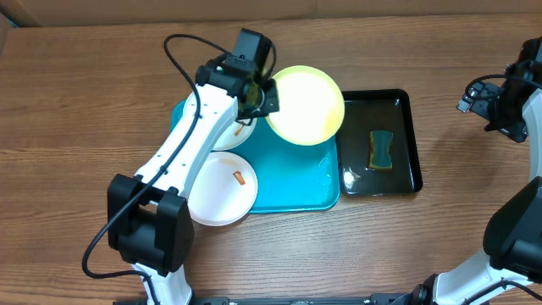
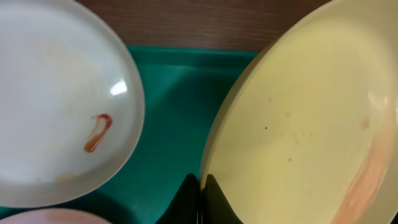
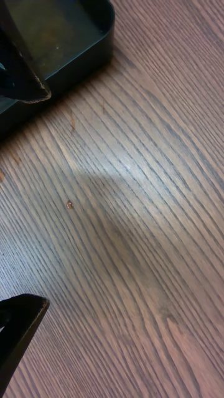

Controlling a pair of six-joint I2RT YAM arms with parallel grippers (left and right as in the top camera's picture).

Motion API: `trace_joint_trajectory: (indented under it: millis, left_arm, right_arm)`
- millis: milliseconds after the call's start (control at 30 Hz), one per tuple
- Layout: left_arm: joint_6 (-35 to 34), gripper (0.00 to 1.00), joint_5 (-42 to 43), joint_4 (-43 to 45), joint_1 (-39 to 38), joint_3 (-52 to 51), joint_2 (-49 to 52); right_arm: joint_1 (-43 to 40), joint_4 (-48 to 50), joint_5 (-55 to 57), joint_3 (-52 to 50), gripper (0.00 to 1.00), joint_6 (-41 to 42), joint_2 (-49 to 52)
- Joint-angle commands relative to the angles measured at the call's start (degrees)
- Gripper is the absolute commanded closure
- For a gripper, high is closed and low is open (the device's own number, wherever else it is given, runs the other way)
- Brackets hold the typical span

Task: Clean dirty plates on tray and stack at the side
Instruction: 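Carry the yellow plate left and set it on the table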

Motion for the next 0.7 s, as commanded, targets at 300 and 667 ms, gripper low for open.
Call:
trace_joint_trajectory:
  millis: [300, 667]
  left_arm:
    - [0.26, 0.96, -15.02, 7.85, -11.63, 1.75, 0.83]
    - [3.58, 0.96, -27.52, 10.27, -16.46, 1.75, 0.83]
  right_arm:
    - [0.15, 0.22, 0.59, 0.92, 0.00, -0.07, -0.59]
    - [0.15, 0.22, 0.59, 0.92, 0.00, -0.07, -0.59]
